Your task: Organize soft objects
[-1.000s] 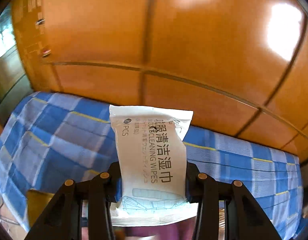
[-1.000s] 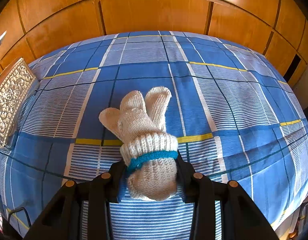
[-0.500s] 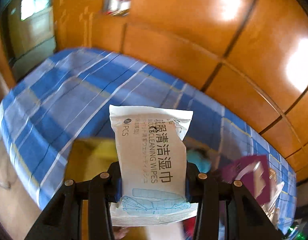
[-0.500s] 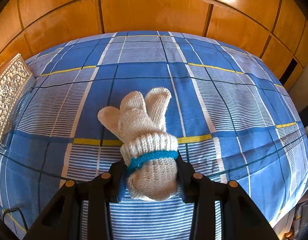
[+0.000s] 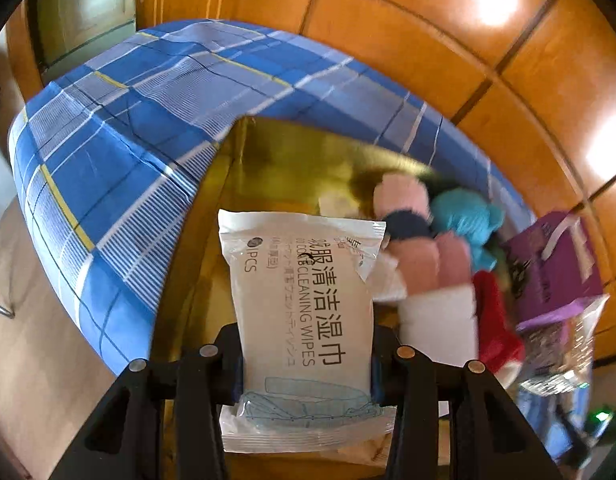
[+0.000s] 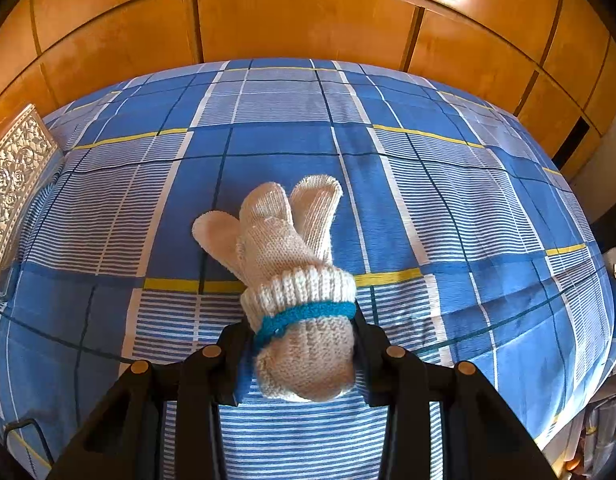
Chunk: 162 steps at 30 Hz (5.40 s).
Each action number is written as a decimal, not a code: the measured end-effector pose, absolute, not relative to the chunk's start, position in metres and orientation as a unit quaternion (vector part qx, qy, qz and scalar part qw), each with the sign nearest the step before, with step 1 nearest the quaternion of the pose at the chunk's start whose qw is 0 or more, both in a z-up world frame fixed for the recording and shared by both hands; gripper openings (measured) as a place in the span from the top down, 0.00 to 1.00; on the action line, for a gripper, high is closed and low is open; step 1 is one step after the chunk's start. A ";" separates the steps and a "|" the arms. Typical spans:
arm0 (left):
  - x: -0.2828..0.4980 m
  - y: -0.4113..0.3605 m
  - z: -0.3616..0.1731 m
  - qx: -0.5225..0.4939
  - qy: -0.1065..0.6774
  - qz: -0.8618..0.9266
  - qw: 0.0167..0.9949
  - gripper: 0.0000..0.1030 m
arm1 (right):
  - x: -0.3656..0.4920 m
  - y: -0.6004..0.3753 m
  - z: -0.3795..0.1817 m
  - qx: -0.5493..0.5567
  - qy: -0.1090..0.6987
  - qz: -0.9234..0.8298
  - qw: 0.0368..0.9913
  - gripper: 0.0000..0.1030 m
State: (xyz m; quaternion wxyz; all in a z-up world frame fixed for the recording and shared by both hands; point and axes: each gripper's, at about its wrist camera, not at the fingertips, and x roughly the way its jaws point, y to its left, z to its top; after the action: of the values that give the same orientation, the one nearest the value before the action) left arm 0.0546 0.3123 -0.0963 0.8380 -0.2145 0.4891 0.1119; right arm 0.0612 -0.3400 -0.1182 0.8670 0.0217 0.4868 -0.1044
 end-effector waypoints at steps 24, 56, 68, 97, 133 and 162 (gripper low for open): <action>0.002 0.276 -0.069 -0.128 0.401 0.194 0.886 0.27 | 0.091 -0.339 -0.112 0.026 0.532 -0.094 0.841 0.64; -0.010 0.216 -0.042 -0.072 0.361 0.138 0.920 0.21 | 0.197 -0.102 0.050 -0.021 0.444 0.188 0.876 0.65; -0.013 0.215 -0.041 -0.074 0.359 0.136 0.920 0.21 | 0.156 -0.023 0.061 -0.028 0.406 0.305 0.861 0.65; -0.027 0.252 -0.037 -0.100 0.344 0.199 0.912 0.20 | 0.067 0.124 -0.064 -0.178 0.471 0.389 0.771 0.65; -0.045 0.211 -0.015 -0.088 0.293 0.189 0.933 0.00 | 0.025 0.026 -0.016 -0.080 0.323 0.208 0.920 0.34; -0.046 0.186 -0.020 -0.062 0.295 0.190 0.934 0.00 | 0.017 0.011 -0.021 -0.070 0.321 0.179 0.927 0.34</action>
State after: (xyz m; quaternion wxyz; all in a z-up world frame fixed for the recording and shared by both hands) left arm -0.0461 0.1856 -0.0203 0.9344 -0.0625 0.2947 0.1899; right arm 0.0171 0.0110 -0.0208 0.9272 -0.0703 0.3213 0.1794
